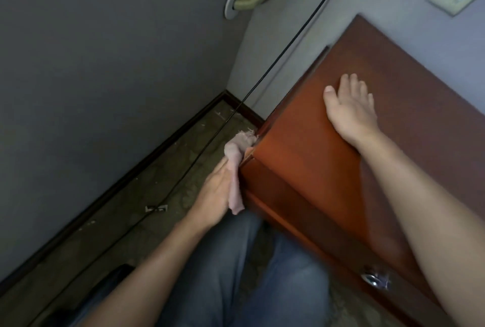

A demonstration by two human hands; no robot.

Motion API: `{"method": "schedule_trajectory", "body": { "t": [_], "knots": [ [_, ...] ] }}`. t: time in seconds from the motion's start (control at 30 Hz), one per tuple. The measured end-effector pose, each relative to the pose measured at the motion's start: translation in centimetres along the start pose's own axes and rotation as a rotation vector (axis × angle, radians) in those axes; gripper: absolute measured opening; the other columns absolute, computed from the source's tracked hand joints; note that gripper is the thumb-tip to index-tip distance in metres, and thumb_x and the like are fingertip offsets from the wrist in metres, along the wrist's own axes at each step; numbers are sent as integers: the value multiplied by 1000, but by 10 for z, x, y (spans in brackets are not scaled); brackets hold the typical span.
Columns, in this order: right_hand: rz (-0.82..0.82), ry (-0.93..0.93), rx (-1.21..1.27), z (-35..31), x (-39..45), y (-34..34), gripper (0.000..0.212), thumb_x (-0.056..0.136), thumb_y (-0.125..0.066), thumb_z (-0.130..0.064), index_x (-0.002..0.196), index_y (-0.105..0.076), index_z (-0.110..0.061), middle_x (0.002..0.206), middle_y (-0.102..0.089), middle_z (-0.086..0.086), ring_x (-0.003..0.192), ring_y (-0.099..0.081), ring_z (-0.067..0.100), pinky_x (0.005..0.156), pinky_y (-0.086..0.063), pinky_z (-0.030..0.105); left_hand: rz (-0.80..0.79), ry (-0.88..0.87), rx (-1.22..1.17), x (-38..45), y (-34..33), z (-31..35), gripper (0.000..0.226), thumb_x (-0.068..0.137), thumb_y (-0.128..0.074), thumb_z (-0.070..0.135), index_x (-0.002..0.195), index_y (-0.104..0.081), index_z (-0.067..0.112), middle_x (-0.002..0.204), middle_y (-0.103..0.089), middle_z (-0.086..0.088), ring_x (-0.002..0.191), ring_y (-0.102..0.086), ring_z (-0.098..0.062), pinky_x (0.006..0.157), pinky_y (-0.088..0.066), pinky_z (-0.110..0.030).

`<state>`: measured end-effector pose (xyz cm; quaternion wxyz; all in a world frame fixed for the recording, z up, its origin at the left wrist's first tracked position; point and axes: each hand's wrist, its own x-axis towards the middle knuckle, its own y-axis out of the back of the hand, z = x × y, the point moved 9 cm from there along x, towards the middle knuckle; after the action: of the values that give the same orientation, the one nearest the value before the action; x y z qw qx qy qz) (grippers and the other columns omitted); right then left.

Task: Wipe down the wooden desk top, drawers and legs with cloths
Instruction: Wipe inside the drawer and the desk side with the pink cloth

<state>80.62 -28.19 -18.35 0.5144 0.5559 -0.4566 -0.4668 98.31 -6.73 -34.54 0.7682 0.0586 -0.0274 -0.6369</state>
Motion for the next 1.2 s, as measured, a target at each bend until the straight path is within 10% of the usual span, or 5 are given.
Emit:
{"method": "schedule_trajectory", "body": {
  "t": [0.13,0.63,0.87,1.03,1.2],
  "knots": [
    [5,50,-11,-10,-25,-1,69,107,-16,-50,164,-8,-12,172,-1,8,158,0,26,128,0,45,71,-199,135,-24,-3,19,70,104,-41,55,163,-18,25,160,-32,4,150,-29,-12,122,-24,-25],
    [52,167,62,-18,-110,1,63,108,-16,-46,164,-15,-17,171,-8,5,158,-5,24,128,-5,44,-139,30,55,-17,3,15,44,98,-67,5,137,-48,9,117,-63,10,99,-63,17,86,-49,-7],
    [50,167,65,-24,-150,-1,65,108,-14,-51,164,-14,-18,171,-7,5,158,-5,27,128,-5,47,37,99,180,-32,-19,5,95,87,-76,48,157,-18,19,149,-32,-4,146,-33,-24,124,-30,-47],
    [84,171,64,-26,-176,-2,65,108,-15,-53,163,-18,-19,171,-12,5,157,-8,27,128,-7,47,220,187,83,-65,-61,10,88,108,-49,32,161,16,7,169,19,-11,157,14,-26,120,11,-24],
    [147,145,63,-26,-196,0,60,109,-15,-47,162,-23,-20,170,-18,4,157,-13,25,128,-11,43,251,340,16,-87,-112,9,66,95,-57,2,143,-24,-30,154,-17,-48,147,-19,-59,125,-16,-57]
  ]
}}
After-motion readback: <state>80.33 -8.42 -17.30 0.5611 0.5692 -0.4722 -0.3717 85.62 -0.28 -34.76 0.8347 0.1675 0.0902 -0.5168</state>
